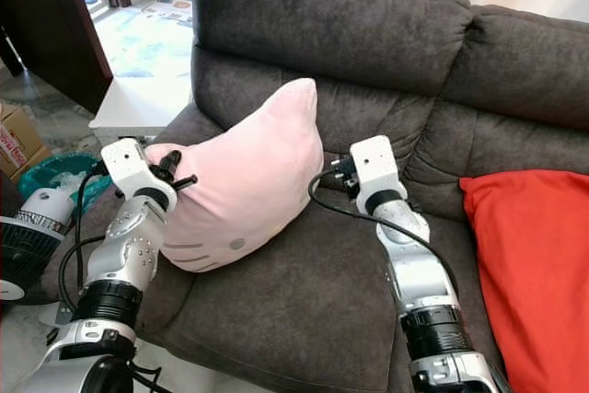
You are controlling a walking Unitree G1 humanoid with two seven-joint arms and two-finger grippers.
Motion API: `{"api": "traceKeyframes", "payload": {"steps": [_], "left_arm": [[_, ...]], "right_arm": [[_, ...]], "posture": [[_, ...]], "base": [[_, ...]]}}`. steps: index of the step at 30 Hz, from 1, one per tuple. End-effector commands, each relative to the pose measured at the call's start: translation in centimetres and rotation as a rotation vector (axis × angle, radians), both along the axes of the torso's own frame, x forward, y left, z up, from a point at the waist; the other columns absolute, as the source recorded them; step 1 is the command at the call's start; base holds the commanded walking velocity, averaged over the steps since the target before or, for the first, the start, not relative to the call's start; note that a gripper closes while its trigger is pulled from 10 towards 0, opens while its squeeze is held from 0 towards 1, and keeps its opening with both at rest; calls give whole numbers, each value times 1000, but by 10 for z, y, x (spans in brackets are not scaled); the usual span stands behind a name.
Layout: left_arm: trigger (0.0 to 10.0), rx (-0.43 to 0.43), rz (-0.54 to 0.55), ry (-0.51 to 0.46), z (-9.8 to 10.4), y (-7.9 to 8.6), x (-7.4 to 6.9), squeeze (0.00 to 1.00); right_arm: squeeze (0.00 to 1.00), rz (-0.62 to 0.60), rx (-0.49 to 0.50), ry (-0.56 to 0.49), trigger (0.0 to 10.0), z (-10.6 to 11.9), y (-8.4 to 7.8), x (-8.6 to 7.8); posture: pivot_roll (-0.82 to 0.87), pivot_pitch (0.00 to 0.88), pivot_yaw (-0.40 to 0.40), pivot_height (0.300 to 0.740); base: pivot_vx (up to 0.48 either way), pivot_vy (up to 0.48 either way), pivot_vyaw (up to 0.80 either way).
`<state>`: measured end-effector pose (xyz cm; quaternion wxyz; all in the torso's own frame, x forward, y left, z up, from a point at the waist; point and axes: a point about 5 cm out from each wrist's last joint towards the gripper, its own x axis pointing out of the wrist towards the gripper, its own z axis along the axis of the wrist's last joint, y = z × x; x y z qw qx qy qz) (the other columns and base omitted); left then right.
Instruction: Move the pillow to the sofa from floor
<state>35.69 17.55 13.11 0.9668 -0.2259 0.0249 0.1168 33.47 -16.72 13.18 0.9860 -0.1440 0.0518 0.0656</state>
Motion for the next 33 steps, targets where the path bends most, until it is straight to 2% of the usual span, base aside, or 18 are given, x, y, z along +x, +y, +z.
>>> {"api": "traceKeyframes", "payload": {"steps": [1, 4, 9, 16, 17, 20, 22, 23, 28, 30, 33], "left_arm": [[10000, -23, 151, -30, 6, 28, -2, 0], [10000, 25, 131, -28, 3, 30, -3, 0], [10000, 31, 111, -21, -1, 28, -3, 0], [10000, 59, 5, 7, -8, 12, 2, 0], [10000, 74, -45, -7, -6, 6, 4, 0], [10000, 116, -102, -34, -2, 1, 5, 0], [10000, 190, -183, -66, 1, -4, 5, 0], [10000, 260, -208, -106, 4, -6, 2, 0], [10000, 346, -210, -188, 9, -3, -7, 0], [10000, 382, -205, -188, 7, -1, -10, 0], [10000, 380, -202, -189, 7, 0, -11, 0]], "right_arm": [[0, -30, 14, 18, 10000, -10, -7, -3], [0, -45, 21, 44, 10000, -20, -10, -7], [0, -59, 28, 55, 10000, -25, -12, -9], [0, -62, 35, 51, 10000, -27, -12, -10], [0, -63, 36, 50, 10000, -27, -12, -9], [0, -66, 35, 48, 10000, -27, -12, -9], [0, -71, 37, 42, 10000, -27, -13, -9], [0, -74, 40, 37, 10000, -27, -13, -9], [0, -80, 46, 33, 10000, -28, -13, -10], [0, -79, 47, 31, 10000, -28, -13, -10], [0, -79, 48, 31, 10000, -28, -12, -10]], "posture": [[140, 46, -77, 740], [140, 46, -78, 740], [137, 46, -76, 740], [135, 45, -78, 740], [135, 45, -78, 740], [136, 45, -80, 740], [134, 45, -80, 740], [135, 44, -80, 740], [134, 42, -80, 740], [135, 41, -81, 740], [134, 41, -81, 740]], "base": [[0, 0, 0], [0, 0, 0], [0, 0, 0], [0, 0, 0], [0, 0, 0], [0, 0, 0], [0, 0, 0], [0, 0, 0], [0, 0, 0], [0, 0, 0], [0, 0, 0]]}}
